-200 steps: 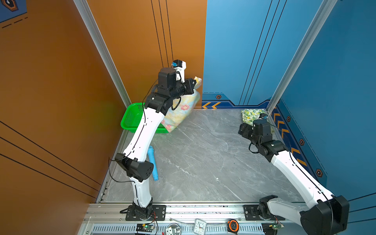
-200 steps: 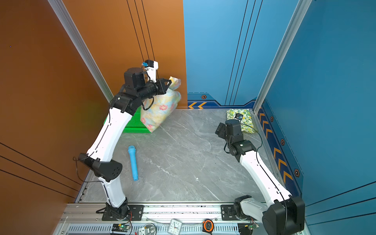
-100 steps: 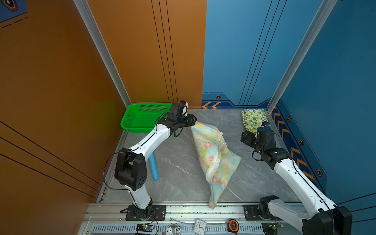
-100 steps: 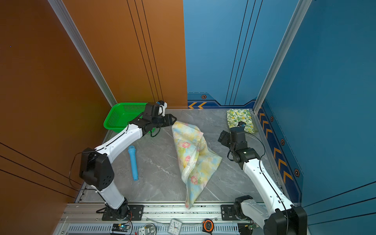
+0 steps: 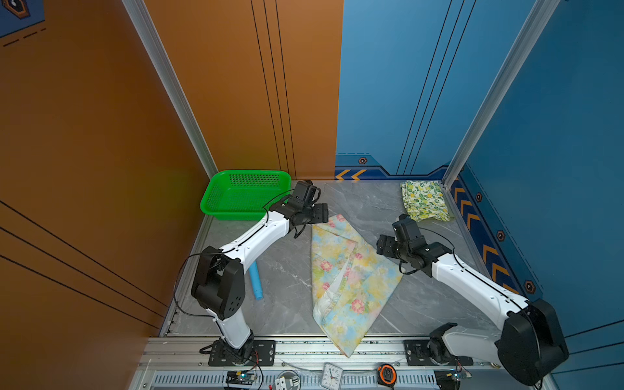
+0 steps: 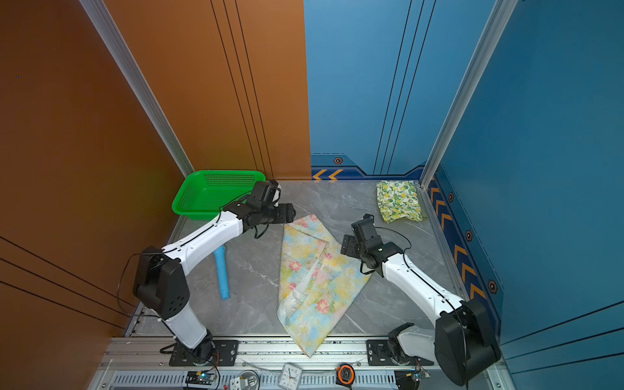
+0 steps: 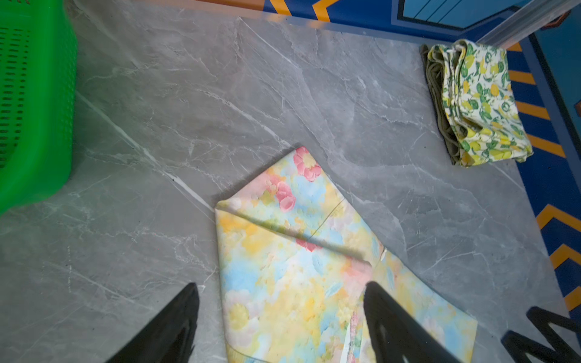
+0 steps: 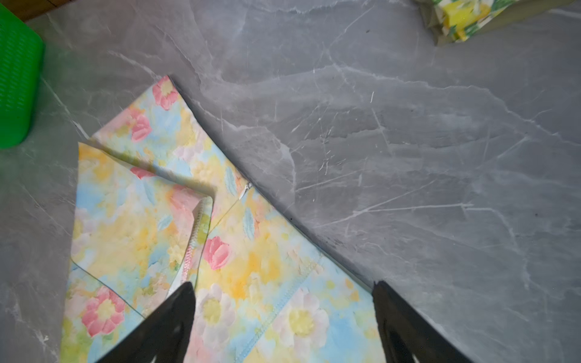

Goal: Fold and stack skirts
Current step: Place the skirt at the center of the table, then flatten out the skirt at the center of the table.

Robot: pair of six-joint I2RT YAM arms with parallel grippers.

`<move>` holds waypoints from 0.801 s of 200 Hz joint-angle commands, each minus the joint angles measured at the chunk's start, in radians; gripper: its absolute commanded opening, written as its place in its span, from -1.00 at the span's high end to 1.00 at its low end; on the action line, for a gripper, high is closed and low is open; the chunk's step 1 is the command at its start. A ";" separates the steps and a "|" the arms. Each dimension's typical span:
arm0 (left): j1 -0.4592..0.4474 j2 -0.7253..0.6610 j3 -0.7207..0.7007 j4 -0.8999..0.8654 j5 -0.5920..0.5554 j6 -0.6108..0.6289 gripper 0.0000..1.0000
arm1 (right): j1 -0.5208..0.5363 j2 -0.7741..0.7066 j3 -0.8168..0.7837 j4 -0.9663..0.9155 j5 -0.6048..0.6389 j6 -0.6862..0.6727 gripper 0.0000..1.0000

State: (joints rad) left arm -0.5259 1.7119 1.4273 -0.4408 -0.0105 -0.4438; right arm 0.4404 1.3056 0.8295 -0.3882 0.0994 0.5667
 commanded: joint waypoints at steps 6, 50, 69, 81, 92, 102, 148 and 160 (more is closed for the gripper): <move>-0.046 0.001 -0.053 -0.085 -0.095 0.060 -0.65 | 0.040 0.111 0.025 0.048 -0.055 0.022 -0.70; -0.016 -0.021 -0.100 -0.107 -0.094 -0.009 -0.64 | 0.103 0.374 0.174 0.174 -0.140 0.051 -0.61; 0.015 -0.063 -0.128 -0.108 -0.067 -0.033 -0.64 | 0.121 0.480 0.242 0.208 -0.155 0.060 -0.53; 0.034 -0.090 -0.145 -0.107 -0.060 -0.038 -0.63 | 0.131 0.553 0.294 0.226 -0.186 0.076 -0.33; 0.053 -0.115 -0.160 -0.107 -0.053 -0.042 -0.63 | 0.142 0.620 0.346 0.251 -0.222 0.088 -0.07; 0.074 -0.138 -0.175 -0.106 -0.040 -0.050 -0.63 | 0.157 0.670 0.399 0.263 -0.238 0.096 0.34; 0.201 -0.268 -0.251 -0.106 0.004 -0.111 -0.61 | 0.278 0.762 0.668 0.207 -0.259 0.119 1.00; 0.245 -0.308 -0.276 -0.101 0.013 -0.135 -0.60 | 0.315 0.807 0.724 0.205 -0.271 0.148 1.00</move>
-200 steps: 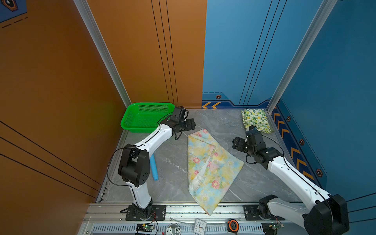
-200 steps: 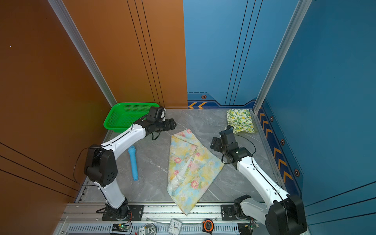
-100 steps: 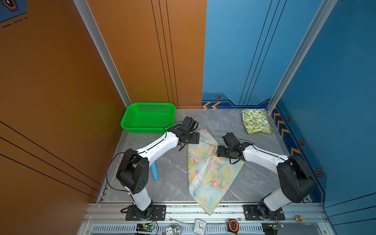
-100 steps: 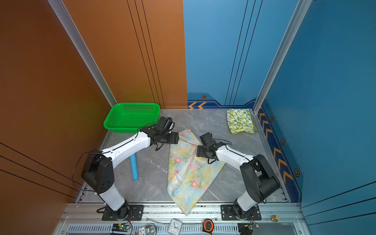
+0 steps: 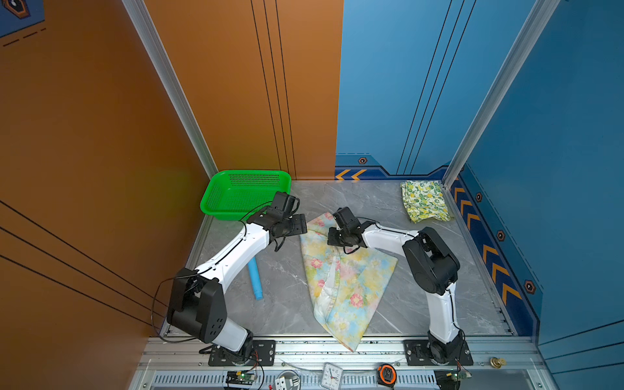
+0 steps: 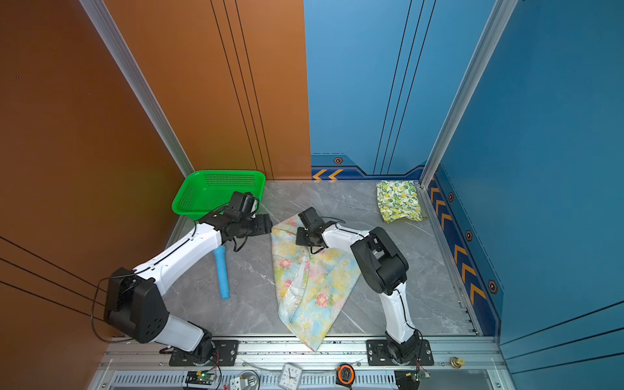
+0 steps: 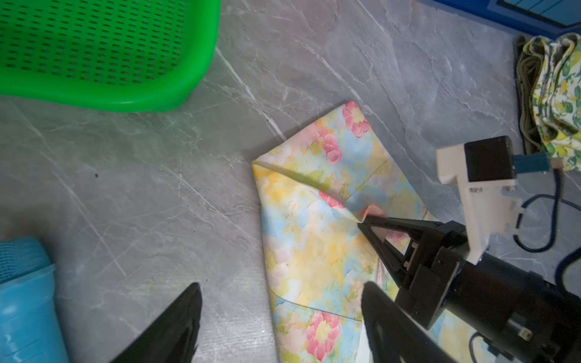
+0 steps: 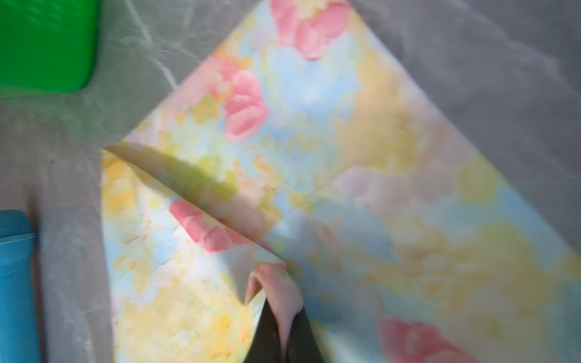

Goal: Fold and stack skirts
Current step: Flatten out the skirt at the center of the table.

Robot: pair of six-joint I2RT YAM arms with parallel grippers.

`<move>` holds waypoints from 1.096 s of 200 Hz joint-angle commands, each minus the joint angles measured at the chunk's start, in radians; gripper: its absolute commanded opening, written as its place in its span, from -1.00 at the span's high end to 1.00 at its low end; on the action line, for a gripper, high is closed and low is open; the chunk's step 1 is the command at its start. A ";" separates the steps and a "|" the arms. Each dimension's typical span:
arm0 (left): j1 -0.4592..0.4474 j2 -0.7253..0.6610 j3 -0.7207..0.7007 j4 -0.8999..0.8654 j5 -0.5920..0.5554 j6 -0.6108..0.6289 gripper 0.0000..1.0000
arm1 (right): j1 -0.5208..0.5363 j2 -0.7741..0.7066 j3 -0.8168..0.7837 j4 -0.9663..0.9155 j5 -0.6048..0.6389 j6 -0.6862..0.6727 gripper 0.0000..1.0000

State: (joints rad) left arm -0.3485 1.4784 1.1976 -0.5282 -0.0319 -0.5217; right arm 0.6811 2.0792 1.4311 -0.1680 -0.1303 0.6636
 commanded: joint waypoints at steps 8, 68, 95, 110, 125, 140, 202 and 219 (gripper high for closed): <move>0.094 -0.101 -0.064 -0.006 0.040 -0.071 -0.60 | 0.095 0.049 0.154 -0.014 -0.053 0.067 1.00; 0.170 -0.190 -0.112 0.017 0.045 -0.112 -0.60 | 0.130 -0.016 0.174 0.001 -0.157 0.031 -0.56; 0.171 -0.208 -0.126 0.023 0.034 -0.123 -0.60 | 0.064 -0.163 0.013 -0.021 -0.051 0.012 -0.63; 0.171 -0.209 -0.127 0.024 0.036 -0.118 -0.60 | 0.028 -0.233 -0.067 -0.087 0.047 0.003 -0.62; 0.164 -0.202 -0.125 0.024 0.038 -0.108 -0.60 | -0.031 -0.274 -0.125 -0.167 0.131 -0.009 -0.59; 0.152 -0.191 -0.123 0.023 0.036 -0.105 -0.60 | -0.063 -0.290 -0.176 -0.209 0.178 -0.029 -0.58; 0.059 -0.110 -0.071 0.024 0.021 -0.079 -0.61 | -0.100 -0.223 -0.217 -0.248 0.184 -0.043 -0.54; 0.044 -0.095 -0.057 0.021 0.023 -0.077 -0.61 | -0.100 -0.188 -0.205 -0.260 0.201 -0.051 -0.54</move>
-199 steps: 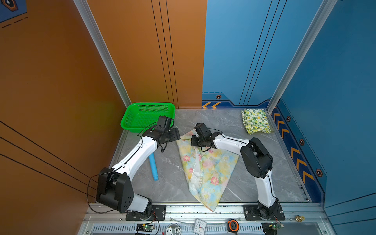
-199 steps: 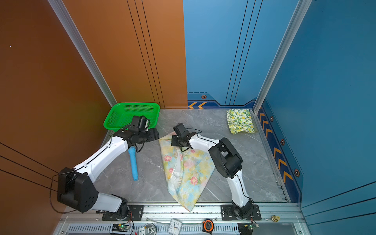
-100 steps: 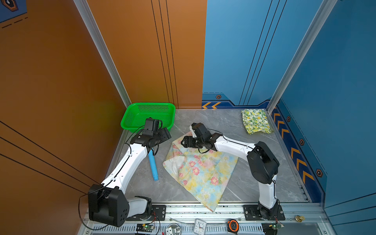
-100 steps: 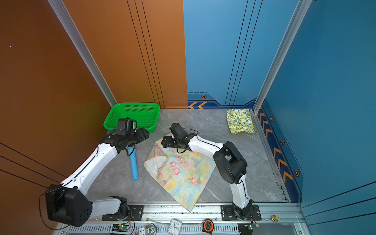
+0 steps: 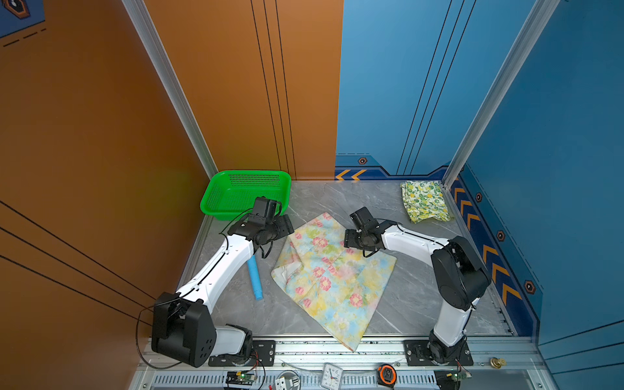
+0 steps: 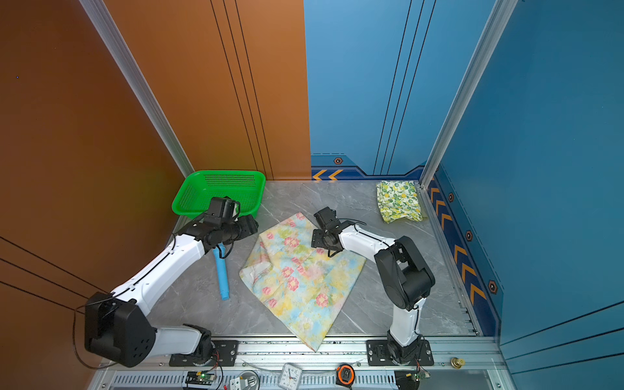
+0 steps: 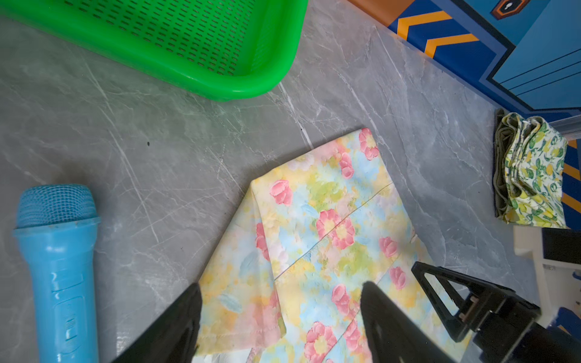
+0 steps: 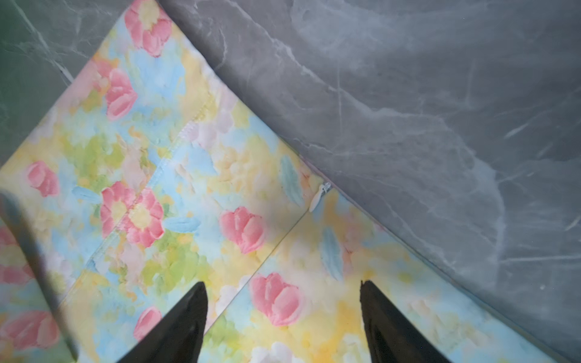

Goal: Fold and stack skirts
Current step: Flatten out the skirt at the center of the table, then move the skirt to the center of the table.

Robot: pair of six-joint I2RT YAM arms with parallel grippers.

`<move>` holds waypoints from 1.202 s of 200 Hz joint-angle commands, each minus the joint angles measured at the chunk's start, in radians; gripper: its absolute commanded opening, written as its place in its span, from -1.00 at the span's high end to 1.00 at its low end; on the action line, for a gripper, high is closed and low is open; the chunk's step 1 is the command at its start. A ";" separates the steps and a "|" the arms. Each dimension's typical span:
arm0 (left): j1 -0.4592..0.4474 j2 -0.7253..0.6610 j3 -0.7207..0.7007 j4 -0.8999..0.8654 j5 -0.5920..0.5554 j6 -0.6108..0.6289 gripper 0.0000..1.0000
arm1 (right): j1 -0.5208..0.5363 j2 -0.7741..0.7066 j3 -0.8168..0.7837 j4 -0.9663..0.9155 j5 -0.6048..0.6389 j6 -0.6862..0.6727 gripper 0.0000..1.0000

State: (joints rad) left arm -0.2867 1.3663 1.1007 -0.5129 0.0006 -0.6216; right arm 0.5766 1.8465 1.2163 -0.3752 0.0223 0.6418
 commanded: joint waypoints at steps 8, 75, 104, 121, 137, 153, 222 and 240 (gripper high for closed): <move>-0.023 0.022 0.043 0.005 -0.011 0.023 -0.61 | 0.003 0.061 0.014 -0.057 0.060 -0.034 -0.54; -0.044 0.044 0.080 -0.045 -0.017 0.058 -0.61 | -0.071 0.245 0.179 -0.076 0.124 -0.133 -0.53; -0.071 0.069 0.092 -0.072 -0.035 0.077 -0.61 | -0.148 0.339 0.339 -0.080 0.096 -0.175 -0.53; -0.101 0.101 0.102 -0.087 -0.052 0.091 -0.61 | -0.185 0.361 0.434 -0.087 0.088 -0.208 -0.53; -0.134 0.155 0.127 -0.103 -0.062 0.104 -0.61 | -0.208 0.336 0.469 -0.087 0.060 -0.215 -0.53; -0.179 0.224 0.160 -0.107 -0.082 0.108 -0.61 | -0.213 0.264 0.435 -0.085 0.073 -0.215 -0.53; -0.312 0.616 0.449 -0.199 -0.226 0.109 -0.57 | -0.192 -0.117 0.012 -0.068 0.094 -0.153 -0.54; -0.329 0.686 0.498 -0.217 -0.231 0.109 -0.55 | -0.177 -0.164 -0.060 -0.055 0.097 -0.138 -0.55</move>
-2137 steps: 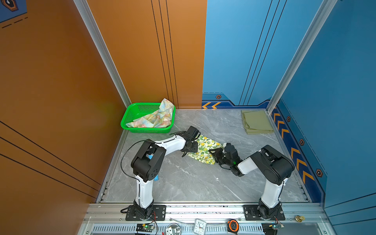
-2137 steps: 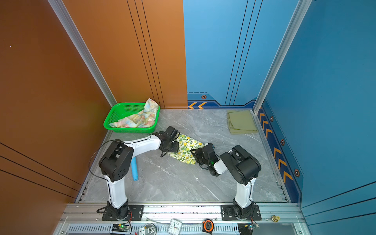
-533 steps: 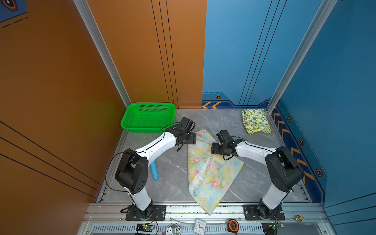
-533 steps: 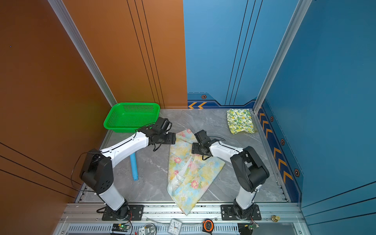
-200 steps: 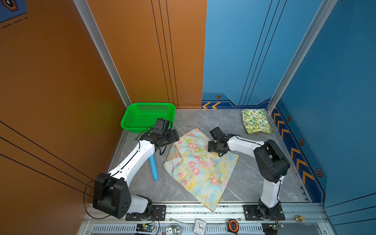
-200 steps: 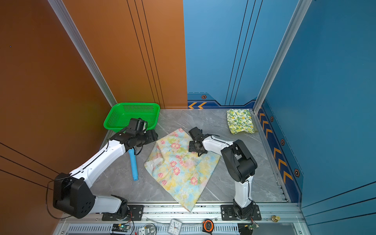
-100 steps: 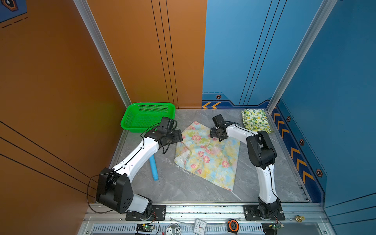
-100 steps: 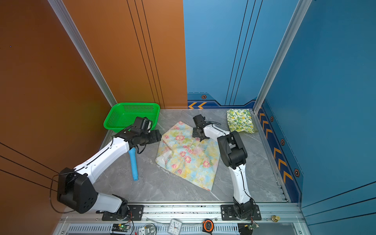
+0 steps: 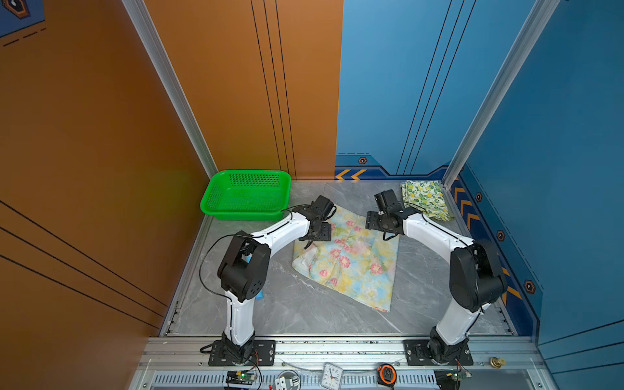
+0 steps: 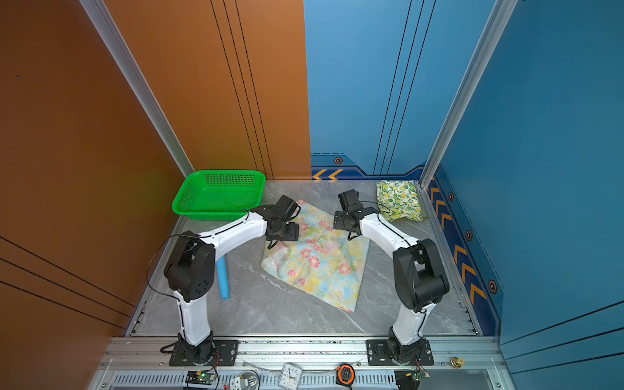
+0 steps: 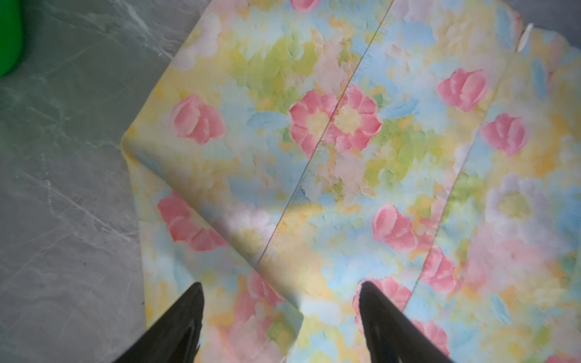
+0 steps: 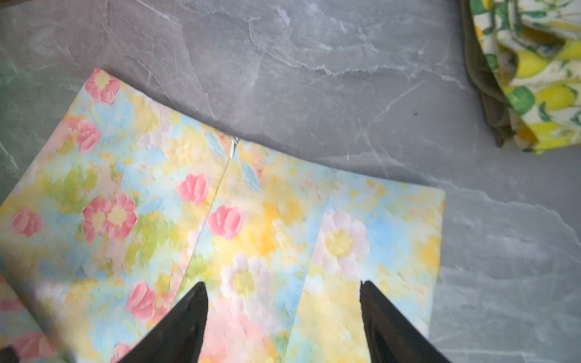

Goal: Fold and stack skirts
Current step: Move the skirt to the center of the table, then smooth out the skirt at the center of the table.

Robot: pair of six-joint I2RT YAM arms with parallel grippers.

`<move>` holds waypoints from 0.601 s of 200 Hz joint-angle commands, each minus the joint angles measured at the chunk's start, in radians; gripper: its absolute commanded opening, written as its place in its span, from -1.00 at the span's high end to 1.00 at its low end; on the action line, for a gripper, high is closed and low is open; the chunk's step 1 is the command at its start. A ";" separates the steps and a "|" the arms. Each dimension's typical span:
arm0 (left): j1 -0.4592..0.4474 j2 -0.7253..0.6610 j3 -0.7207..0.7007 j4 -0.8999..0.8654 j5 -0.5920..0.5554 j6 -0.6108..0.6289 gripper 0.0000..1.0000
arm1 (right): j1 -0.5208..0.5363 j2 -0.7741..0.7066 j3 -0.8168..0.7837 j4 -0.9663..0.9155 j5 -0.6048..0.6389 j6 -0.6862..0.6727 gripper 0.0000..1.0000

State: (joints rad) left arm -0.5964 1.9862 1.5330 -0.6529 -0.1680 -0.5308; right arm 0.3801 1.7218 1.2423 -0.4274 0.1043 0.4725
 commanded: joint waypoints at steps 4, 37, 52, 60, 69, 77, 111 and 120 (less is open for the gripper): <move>-0.023 0.078 0.074 -0.082 -0.062 0.020 -0.55 | 0.022 -0.045 -0.099 0.002 0.014 0.032 -0.55; -0.032 0.112 0.107 -0.116 -0.097 0.039 -0.49 | 0.045 -0.014 -0.143 0.015 0.012 0.040 -0.54; -0.024 0.108 0.101 -0.136 -0.114 0.062 -0.49 | 0.055 0.008 -0.142 0.022 0.016 0.039 -0.54; -0.018 0.104 0.096 -0.149 -0.119 0.072 -0.49 | 0.060 0.013 -0.140 0.027 0.017 0.040 -0.54; -0.007 0.098 0.088 -0.167 -0.131 0.084 -0.48 | 0.062 0.018 -0.137 0.028 0.016 0.040 -0.53; 0.002 0.088 0.073 -0.179 -0.143 0.096 -0.48 | 0.062 0.020 -0.132 0.029 0.017 0.040 -0.54; 0.066 0.026 -0.004 -0.211 -0.183 0.142 -0.48 | 0.062 0.021 -0.131 0.031 0.037 0.030 -0.54; 0.090 0.000 -0.028 -0.211 -0.189 0.148 -0.47 | 0.062 0.021 -0.133 0.031 0.042 0.026 -0.54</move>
State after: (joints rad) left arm -0.5617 2.0689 1.5589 -0.7979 -0.2958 -0.4290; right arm 0.4397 1.7393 1.1084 -0.4072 0.1104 0.4973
